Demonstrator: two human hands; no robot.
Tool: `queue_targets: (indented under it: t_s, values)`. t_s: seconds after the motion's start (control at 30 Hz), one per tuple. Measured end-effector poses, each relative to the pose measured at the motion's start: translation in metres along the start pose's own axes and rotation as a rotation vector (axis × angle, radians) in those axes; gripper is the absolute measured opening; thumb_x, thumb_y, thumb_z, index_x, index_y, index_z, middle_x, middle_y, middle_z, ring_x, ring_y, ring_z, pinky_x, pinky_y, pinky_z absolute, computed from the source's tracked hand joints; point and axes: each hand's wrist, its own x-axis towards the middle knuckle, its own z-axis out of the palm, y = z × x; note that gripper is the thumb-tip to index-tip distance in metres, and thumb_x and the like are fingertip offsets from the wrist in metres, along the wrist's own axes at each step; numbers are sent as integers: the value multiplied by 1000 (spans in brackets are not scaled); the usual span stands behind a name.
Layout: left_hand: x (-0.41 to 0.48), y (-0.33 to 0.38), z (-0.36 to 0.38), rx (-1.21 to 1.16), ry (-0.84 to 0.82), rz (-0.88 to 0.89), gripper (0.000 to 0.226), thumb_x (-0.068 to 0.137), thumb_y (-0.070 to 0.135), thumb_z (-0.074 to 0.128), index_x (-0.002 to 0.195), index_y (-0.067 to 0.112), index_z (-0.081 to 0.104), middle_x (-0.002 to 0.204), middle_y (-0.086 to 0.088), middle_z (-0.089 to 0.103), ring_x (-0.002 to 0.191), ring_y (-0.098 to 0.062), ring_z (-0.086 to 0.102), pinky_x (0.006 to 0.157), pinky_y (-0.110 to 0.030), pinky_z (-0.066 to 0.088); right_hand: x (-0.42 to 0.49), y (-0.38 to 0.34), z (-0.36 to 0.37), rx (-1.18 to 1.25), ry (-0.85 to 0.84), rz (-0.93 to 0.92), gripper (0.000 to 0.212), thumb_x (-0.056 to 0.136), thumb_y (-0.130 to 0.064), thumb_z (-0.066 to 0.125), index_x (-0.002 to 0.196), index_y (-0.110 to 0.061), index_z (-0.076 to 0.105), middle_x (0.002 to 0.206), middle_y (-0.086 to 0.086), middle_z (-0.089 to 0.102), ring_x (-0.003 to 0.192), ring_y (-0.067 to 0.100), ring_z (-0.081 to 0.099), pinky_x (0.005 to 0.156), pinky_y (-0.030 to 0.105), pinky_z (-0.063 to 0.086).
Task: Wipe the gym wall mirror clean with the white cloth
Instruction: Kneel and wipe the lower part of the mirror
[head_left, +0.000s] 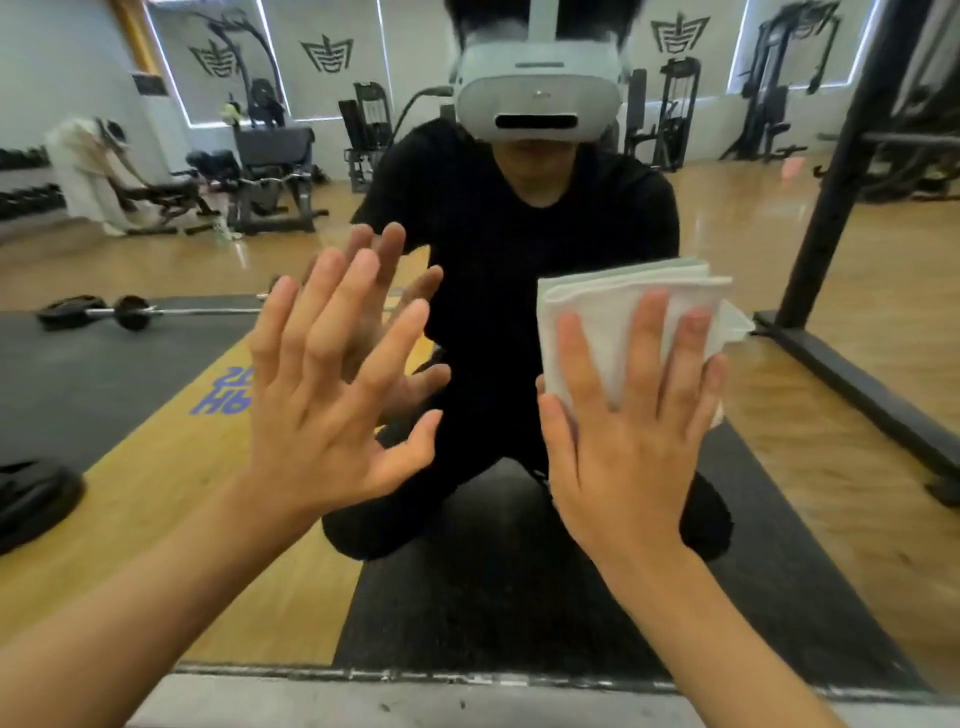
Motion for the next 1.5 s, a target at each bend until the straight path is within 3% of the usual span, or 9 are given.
queue_targets:
  t_s: [0.13,0.37,0.53,0.73,0.93,1.07,1.27,1.4,1.5]
  values:
    - [8,14,17,163,-55,-44,83,97,55,46,169,24,19,165,-21,17,164,-25,3,131,-50,9,-1,3,-3,5,-31,-33,65,113,-46,35,167,-37,0,172,12,-5,159,37,-10,128,56,-8]
    - [5,14,19,214,-72,-41,79,102,60,33,170,25,14,164,-21,14,164,-25,1,130,-52,11,-6,3,3,17,-17,-39,71,111,-51,42,168,-37,3,169,11,-4,155,38,-4,128,56,-8]
    - [3,13,21,242,-78,-35,74,101,61,33,161,19,26,163,-24,16,164,-26,1,130,-54,12,-11,1,8,17,-16,-40,70,111,-50,42,168,-36,2,170,11,-4,156,38,-4,128,56,-7]
    - [5,12,19,247,-77,-31,89,93,55,50,168,18,20,164,-27,22,164,-31,4,131,-54,11,5,-22,-8,57,-99,42,73,112,-41,41,167,-34,-7,172,18,-1,157,44,-6,127,63,-5]
    - [4,11,19,211,-61,8,90,93,54,55,168,16,23,176,-17,10,163,-34,10,131,-55,13,86,-41,-29,21,30,-137,57,112,-39,39,166,-34,22,173,14,19,160,41,14,129,60,8]
    - [1,8,15,184,-53,12,82,97,53,55,165,12,34,176,-17,12,162,-36,14,130,-56,15,76,30,-41,-50,13,-309,52,114,-38,35,165,-32,27,173,13,17,161,36,13,130,55,8]
    - [4,14,21,166,9,-13,81,98,51,57,165,11,34,174,-19,18,161,-38,19,130,-55,14,60,162,-91,-218,-45,-50,57,114,-38,26,168,-22,17,172,26,8,160,46,4,127,65,12]
    - [7,14,21,172,17,-13,82,94,50,61,163,10,38,170,-23,28,160,-39,23,130,-56,17,74,102,-76,-151,52,216,60,113,-33,23,169,-19,7,174,24,-1,159,47,-4,127,67,8]
    - [7,16,19,175,15,-18,82,93,50,61,162,10,40,168,-23,32,160,-39,24,129,-55,19,94,18,-50,-83,91,125,58,114,-37,23,169,-23,10,174,20,2,160,46,-3,129,59,-6]
